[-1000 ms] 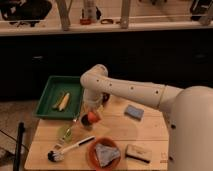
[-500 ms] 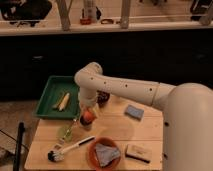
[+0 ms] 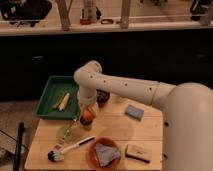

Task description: Place apple in metal cup

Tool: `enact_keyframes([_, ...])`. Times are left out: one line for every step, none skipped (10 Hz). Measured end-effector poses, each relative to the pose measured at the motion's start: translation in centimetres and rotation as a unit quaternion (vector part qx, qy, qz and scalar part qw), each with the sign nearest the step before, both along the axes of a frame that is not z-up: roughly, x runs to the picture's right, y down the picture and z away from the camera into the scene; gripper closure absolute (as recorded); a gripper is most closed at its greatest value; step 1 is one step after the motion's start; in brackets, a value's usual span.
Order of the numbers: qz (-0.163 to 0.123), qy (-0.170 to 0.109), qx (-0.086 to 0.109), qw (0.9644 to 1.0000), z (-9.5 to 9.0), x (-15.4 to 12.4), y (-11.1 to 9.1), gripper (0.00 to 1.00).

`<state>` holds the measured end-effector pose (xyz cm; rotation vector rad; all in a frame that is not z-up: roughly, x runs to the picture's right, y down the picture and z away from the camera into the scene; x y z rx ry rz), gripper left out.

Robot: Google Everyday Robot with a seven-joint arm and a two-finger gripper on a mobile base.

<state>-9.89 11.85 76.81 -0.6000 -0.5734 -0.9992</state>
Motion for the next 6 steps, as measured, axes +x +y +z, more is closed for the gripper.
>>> enact_keyframes([0.001, -0.007, -0.002, 1.0, -0.03, -0.07, 0.02, 0.9])
enact_keyframes([0.003, -0.017, -0.003, 0.9998, -0.11, -0.13, -0.06, 0.8])
enact_keyframes([0.003, -0.026, -0.004, 0.9997, -0.2, -0.12, -0.12, 0.7])
enact_keyframes([0.003, -0.033, -0.004, 0.9994, -0.3, -0.19, -0.17, 0.61])
enact_keyframes([0.001, -0.04, -0.004, 0.9992, -0.44, -0.32, -0.24, 0.51])
enact_keyframes([-0.001, -0.045, -0.004, 0.999, -0.55, -0.51, -0.3, 0.4])
